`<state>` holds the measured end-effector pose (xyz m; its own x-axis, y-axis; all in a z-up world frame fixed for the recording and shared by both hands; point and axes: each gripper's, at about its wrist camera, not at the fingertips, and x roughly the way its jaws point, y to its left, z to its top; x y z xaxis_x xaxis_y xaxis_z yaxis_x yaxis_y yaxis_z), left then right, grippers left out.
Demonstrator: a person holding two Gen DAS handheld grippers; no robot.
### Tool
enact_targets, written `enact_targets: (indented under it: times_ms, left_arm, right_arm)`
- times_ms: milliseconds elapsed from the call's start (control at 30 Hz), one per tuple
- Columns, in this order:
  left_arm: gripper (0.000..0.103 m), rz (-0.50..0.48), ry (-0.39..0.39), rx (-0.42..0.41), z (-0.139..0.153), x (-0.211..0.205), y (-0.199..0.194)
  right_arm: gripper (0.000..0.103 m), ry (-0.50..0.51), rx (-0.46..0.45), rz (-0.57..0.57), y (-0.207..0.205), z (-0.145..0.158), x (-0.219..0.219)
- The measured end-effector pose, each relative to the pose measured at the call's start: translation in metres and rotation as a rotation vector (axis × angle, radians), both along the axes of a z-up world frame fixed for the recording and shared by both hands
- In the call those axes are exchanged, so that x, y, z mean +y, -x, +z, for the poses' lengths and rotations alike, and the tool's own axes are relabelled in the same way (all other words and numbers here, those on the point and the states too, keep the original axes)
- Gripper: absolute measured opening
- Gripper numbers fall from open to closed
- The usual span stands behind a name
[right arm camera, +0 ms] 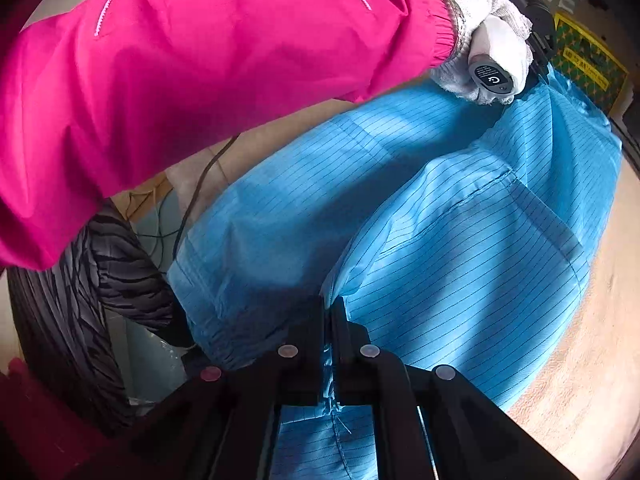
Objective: Fold large clothes
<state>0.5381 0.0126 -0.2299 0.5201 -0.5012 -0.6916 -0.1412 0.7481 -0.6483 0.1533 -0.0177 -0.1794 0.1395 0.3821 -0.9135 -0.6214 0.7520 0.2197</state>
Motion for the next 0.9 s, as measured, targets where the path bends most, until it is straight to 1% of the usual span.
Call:
enact_targets:
  times_ms: [67, 100, 133, 167, 200, 267, 300, 333, 367, 400, 433, 500, 600, 667, 733, 767, 833, 900]
  left_arm:
    - [0.002, -0.004, -0.038, 0.007, 0.002, -0.001, 0.004]
    - [0.011, -0.007, -0.038, 0.018, 0.004, 0.0, 0.005]
    - [0.017, -0.014, -0.025, 0.036, 0.006, 0.002, 0.007]
    - [0.026, -0.019, -0.012, 0.047, 0.009, 0.005, 0.01]
    - [0.027, -0.025, -0.005, 0.043, 0.016, 0.009, 0.016]
    - [0.027, -0.034, -0.028, 0.027, 0.031, 0.014, 0.028]
    - [0.028, -0.041, -0.039, 0.012, 0.041, 0.017, 0.038]
    - [0.028, -0.05, -0.05, -0.004, 0.051, 0.021, 0.047]
    - [0.028, -0.052, -0.065, -0.021, 0.062, 0.026, 0.057]
    - [0.028, -0.054, -0.074, -0.035, 0.071, 0.029, 0.067]
    - [0.028, -0.06, -0.085, -0.044, 0.081, 0.034, 0.078]
    - [0.028, -0.068, -0.1, -0.063, 0.098, 0.043, 0.105]
    - [0.028, -0.125, -0.152, -0.096, 0.117, 0.05, 0.157]
    - [0.028, -0.156, -0.177, -0.095, 0.118, 0.054, 0.196]
    - [0.034, -0.181, -0.178, -0.082, 0.113, 0.057, 0.228]
    - [0.038, -0.188, -0.175, -0.073, 0.107, 0.059, 0.246]
    - [0.038, -0.208, -0.161, -0.044, 0.093, 0.059, 0.278]
    - [0.038, -0.237, -0.148, -0.014, 0.078, 0.054, 0.305]
  right_arm:
    - [0.0, -0.05, 0.019, -0.001, 0.001, 0.005, 0.0]
    - [0.0, -0.057, 0.016, -0.002, 0.003, 0.007, -0.001]
    - [0.001, -0.064, 0.012, -0.005, 0.004, 0.009, -0.001]
    - [0.002, -0.091, 0.025, -0.009, 0.005, 0.011, -0.003]
    - [0.004, -0.132, 0.053, -0.006, 0.007, 0.012, -0.005]
    - [0.01, -0.181, 0.082, 0.012, 0.014, 0.017, -0.012]
    - [0.019, -0.194, 0.075, 0.023, 0.019, 0.021, -0.016]
    - [0.04, -0.193, 0.053, 0.024, 0.026, 0.027, -0.019]
    - [0.045, -0.182, 0.024, 0.008, 0.032, 0.032, -0.024]
    - [0.047, -0.178, -0.001, -0.021, 0.036, 0.037, -0.031]
    - [0.047, -0.197, -0.006, -0.051, 0.038, 0.04, -0.04]
    - [0.047, -0.246, 0.007, -0.137, 0.048, 0.042, -0.055]
    - [0.047, -0.232, -0.005, -0.274, 0.061, 0.042, -0.083]
    - [0.048, -0.214, 0.012, -0.38, 0.072, 0.037, -0.105]
    - [0.056, -0.212, 0.047, -0.469, 0.077, 0.027, -0.122]
    - [0.057, -0.22, 0.07, -0.501, 0.077, 0.024, -0.131]
    - [0.059, -0.241, 0.116, -0.547, 0.079, 0.013, -0.139]
    - [0.06, -0.267, 0.155, -0.555, 0.08, 0.003, -0.139]
